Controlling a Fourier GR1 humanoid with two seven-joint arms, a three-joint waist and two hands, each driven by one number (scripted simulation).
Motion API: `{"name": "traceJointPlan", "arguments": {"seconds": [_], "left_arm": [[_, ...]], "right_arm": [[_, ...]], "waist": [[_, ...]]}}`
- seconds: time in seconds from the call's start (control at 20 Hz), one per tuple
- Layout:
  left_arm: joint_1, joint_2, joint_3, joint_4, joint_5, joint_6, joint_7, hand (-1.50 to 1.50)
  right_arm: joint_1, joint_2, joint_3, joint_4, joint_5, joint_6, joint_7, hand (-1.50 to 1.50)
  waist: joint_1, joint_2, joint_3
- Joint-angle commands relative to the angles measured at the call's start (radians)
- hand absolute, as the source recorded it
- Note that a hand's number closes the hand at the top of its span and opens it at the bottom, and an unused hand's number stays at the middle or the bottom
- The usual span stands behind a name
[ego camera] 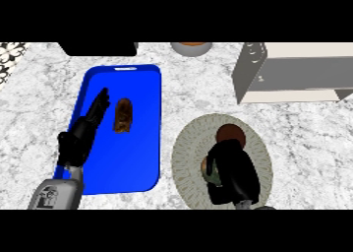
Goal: Pick the squash from the placemat and place it in the tiered shelf
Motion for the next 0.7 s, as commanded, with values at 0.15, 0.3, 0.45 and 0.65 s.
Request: {"name": "traceJointPlan", "arguments": {"seconds": [0.15, 0.3, 0.45, 0.65], "left_arm": [[-0.106, -0.026, 0.023, 0.118, -0.024, 0.041, -0.027, 0.00], [-0.026, -0.043, -0.011, 0.086, -0.033, 0.039, -0.065, 0.00], [-0.024, -0.015, -0.007, 0.012, -0.009, 0.000, 0.025, 0.00], [0.001, -0.032, -0.016, 0.035, -0.030, 0.026, -0.037, 0.00]], "right_arm": [[0.020, 0.035, -0.028, -0.086, -0.023, 0.107, 0.102, 1.50], [-0.017, 0.012, -0.064, -0.177, -0.073, 0.142, 0.121, 1.50], [-0.024, 0.047, 0.065, -0.171, -0.129, -0.094, 0.208, 1.50], [-0.074, 0.048, 0.040, -0.312, -0.193, -0.177, 0.233, 1.50]], "waist": [[-0.008, 0.011, 0.006], [-0.004, 0.010, 0.006], [0.000, 0.009, 0.006], [-0.002, 0.009, 0.006]]}}
